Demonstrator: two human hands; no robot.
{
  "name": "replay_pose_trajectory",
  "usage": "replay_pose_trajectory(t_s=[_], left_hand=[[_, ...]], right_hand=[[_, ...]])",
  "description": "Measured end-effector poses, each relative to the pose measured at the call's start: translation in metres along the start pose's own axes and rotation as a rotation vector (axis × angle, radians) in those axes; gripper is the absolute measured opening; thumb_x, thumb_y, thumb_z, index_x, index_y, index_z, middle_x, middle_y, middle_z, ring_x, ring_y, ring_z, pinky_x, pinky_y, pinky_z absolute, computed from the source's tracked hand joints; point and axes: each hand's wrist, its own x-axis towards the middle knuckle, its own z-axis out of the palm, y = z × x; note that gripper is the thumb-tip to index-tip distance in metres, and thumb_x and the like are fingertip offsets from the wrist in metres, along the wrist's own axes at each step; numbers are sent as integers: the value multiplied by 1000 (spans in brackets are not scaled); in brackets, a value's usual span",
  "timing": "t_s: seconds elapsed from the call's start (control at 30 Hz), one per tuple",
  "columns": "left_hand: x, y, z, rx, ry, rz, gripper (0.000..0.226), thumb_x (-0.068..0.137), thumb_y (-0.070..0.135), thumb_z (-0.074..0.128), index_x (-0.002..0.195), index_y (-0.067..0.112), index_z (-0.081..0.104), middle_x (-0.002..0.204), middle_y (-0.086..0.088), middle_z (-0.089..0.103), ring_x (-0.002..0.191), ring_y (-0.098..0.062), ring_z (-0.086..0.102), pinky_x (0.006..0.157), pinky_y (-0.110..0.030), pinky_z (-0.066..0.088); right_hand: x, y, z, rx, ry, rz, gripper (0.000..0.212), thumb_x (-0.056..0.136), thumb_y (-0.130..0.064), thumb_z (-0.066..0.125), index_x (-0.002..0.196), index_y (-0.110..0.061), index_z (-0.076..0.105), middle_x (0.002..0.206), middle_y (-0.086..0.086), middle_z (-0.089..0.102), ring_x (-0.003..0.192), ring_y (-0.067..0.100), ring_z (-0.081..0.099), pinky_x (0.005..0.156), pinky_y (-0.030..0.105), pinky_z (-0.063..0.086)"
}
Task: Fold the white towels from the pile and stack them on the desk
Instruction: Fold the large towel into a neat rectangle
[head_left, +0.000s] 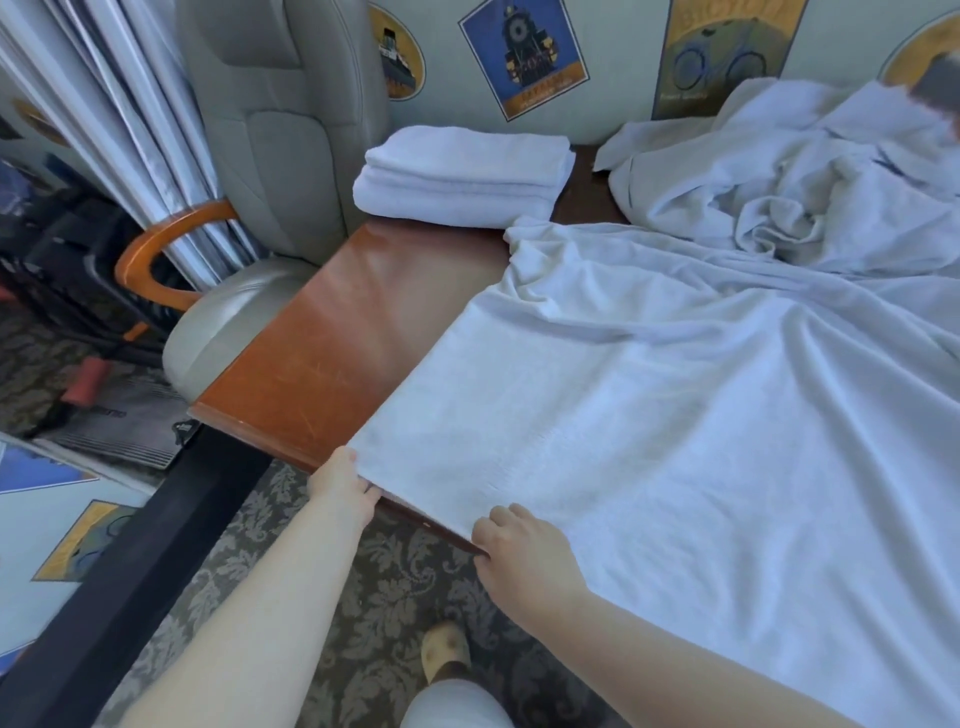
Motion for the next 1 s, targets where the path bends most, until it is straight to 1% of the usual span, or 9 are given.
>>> replay_pose_trajectory(t_s=[0.13,0.23,0.33,0.47,0.53,0.6,0.67,0.77,1.0], left_hand=[[-12,-1,18,50,300,73,39,91,8,58,130,8,52,128,-11,58,110,-31,61,94,-45,52],[-33,-19,32,297,594,483,43,81,5,69,122,9,55,129,-14,54,116,-34,55,94,-49,49],[-46,-57,55,974,17,1075,43,83,0,61,124,14,58,139,-8,50,133,-32,41,108,-46,31],[-52,-108,103,1747,-653,1080,56,102,31,39,155,28,20,165,7,2,151,-14,-6,119,-38,-5],[-52,-120,122,1831,-717,1064,60,103,39,34,157,26,10,165,7,1,151,-14,-5,120,-40,-2],[-53,-129,133,1868,-687,1184,65,102,45,36,157,26,7,165,6,-2,151,-16,-6,120,-42,-2],[-59,-146,137,1890,-733,1361,66,101,47,34,157,28,2,164,7,-11,150,-16,-14,118,-43,-8],[-79,-185,132,1939,-984,1492,66,101,51,21,155,27,-9,157,9,-28,143,-13,-32,115,-41,-21],[-105,-242,138,2105,-997,1612,72,89,64,-10,142,24,-38,153,3,-40,141,-16,-35,114,-42,-24]], right_hand=[[-1,21,-13,91,267,218,33,94,-27,54,127,-23,60,133,-5,57,126,19,48,105,33,37],[-2,47,-18,-48,87,400,53,101,-37,33,152,-30,22,164,2,7,151,22,0,121,40,1],[-9,58,-11,-90,44,543,66,99,-50,26,155,-33,-4,162,2,-20,148,23,-23,116,45,-17],[-16,66,-9,80,-7,439,67,98,-52,31,155,-38,-1,157,-17,-22,146,12,-26,114,44,-24],[-28,76,-23,294,156,388,54,97,-34,45,150,-33,34,155,-25,7,148,2,-1,122,40,-6],[-53,92,-34,300,477,580,43,94,-19,54,137,-23,55,152,-16,32,145,5,24,121,38,15],[-84,109,-39,105,527,930,48,100,-27,46,148,-23,39,159,-7,22,149,15,16,122,39,8],[-126,131,-31,6,304,1232,65,101,-54,19,155,-32,-9,162,-8,-18,148,14,-21,119,43,-14],[-178,175,-43,-81,185,1124,65,87,-70,-3,140,-48,-32,153,-16,-37,141,14,-37,112,52,-25]])
